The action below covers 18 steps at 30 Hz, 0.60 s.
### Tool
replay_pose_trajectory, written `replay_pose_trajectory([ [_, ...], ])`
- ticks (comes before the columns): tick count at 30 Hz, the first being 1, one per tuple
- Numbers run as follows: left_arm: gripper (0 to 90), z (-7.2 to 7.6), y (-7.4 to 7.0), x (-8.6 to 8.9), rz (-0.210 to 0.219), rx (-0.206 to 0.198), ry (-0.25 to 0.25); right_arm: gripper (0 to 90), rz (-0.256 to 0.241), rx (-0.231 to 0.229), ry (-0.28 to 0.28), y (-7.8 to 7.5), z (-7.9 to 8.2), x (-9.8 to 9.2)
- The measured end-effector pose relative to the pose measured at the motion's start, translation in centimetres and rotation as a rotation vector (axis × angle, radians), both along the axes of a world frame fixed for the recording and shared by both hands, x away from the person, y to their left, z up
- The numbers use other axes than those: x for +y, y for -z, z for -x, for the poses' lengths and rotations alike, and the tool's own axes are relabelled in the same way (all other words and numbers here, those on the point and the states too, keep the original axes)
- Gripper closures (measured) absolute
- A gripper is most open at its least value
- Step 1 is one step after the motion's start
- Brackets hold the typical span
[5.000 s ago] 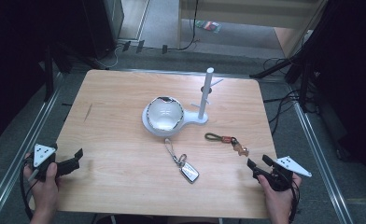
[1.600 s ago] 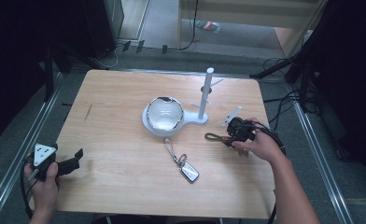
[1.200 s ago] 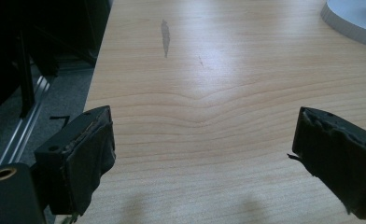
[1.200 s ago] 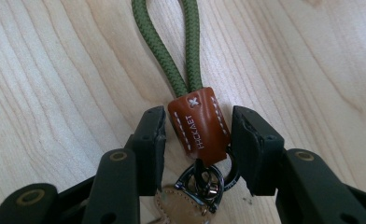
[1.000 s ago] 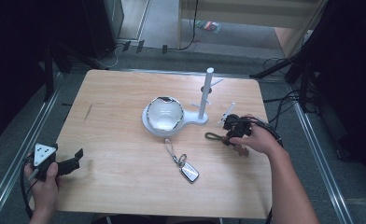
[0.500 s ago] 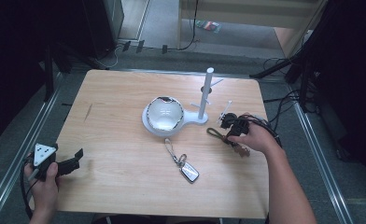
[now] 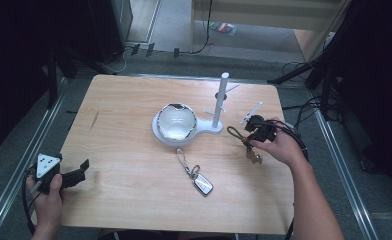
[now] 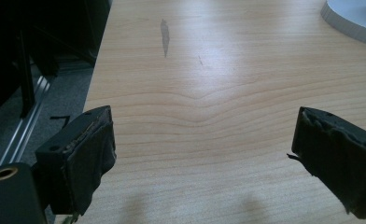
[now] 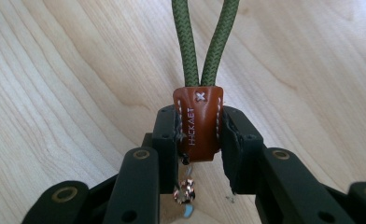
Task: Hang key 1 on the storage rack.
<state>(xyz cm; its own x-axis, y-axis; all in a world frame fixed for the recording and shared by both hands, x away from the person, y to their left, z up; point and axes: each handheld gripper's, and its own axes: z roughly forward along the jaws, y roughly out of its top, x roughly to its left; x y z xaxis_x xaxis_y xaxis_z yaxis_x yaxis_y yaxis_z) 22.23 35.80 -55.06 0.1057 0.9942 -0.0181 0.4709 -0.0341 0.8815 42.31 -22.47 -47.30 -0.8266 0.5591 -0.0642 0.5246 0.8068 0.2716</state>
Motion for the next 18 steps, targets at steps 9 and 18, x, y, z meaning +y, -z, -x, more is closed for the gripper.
replay_pose_trajectory([
  [9,6.4,0.0,0.0,0.0,-0.001,0.001,0.000,69.3,-0.078,-0.066,0.058,-1.2,0.3,-1.3],
  [18,6.4,0.0,0.0,0.0,-0.001,0.001,-0.001,69.3,-0.172,-0.135,0.110,-2.2,0.5,-2.4],
])
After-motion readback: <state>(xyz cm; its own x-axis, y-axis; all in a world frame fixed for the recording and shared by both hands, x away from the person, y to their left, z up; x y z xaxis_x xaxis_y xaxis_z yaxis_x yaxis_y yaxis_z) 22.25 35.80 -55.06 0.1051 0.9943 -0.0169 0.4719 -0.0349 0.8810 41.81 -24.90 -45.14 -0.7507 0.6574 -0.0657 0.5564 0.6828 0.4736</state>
